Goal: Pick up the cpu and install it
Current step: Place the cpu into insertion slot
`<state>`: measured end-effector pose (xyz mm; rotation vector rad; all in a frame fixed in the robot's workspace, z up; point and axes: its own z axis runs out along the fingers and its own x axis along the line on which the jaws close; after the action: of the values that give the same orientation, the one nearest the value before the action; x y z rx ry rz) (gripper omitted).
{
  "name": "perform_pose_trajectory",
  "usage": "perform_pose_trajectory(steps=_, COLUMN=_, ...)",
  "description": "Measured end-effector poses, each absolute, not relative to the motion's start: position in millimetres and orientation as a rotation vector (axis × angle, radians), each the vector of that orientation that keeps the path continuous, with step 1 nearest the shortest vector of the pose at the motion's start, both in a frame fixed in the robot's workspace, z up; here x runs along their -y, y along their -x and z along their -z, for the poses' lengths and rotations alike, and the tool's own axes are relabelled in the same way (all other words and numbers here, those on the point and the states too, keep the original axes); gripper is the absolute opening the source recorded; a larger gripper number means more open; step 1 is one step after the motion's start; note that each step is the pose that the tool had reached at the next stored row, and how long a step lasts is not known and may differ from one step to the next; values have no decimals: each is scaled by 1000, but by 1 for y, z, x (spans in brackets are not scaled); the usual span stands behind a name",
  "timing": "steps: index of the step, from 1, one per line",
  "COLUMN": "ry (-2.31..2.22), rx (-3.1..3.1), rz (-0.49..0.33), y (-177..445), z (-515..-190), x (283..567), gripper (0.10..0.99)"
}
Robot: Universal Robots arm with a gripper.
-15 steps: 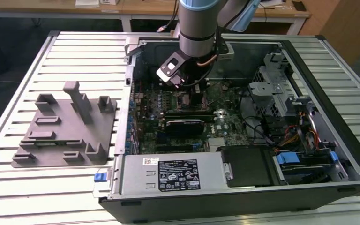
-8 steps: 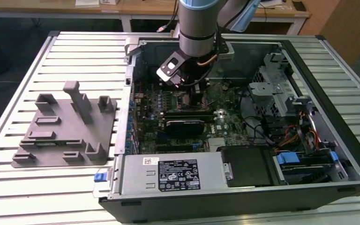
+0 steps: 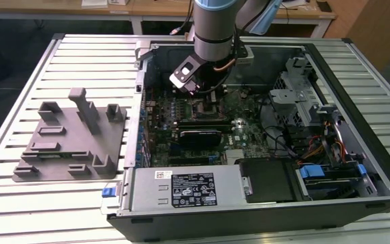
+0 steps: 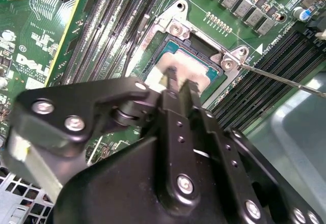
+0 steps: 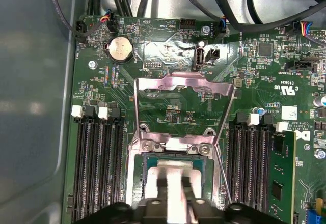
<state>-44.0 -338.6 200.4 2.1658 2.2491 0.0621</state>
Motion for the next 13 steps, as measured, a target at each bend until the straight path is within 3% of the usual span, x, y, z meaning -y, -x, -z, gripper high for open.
perform_pose_trajectory(steps=3, ry=-2166, rx=-2249, rz=-62, y=44, z=-201, x=339, gripper=114)
perform_pose_trajectory(steps=13, ry=-2167, rx=-2247, rz=-61, y=44, z=-199, x=339, gripper=106)
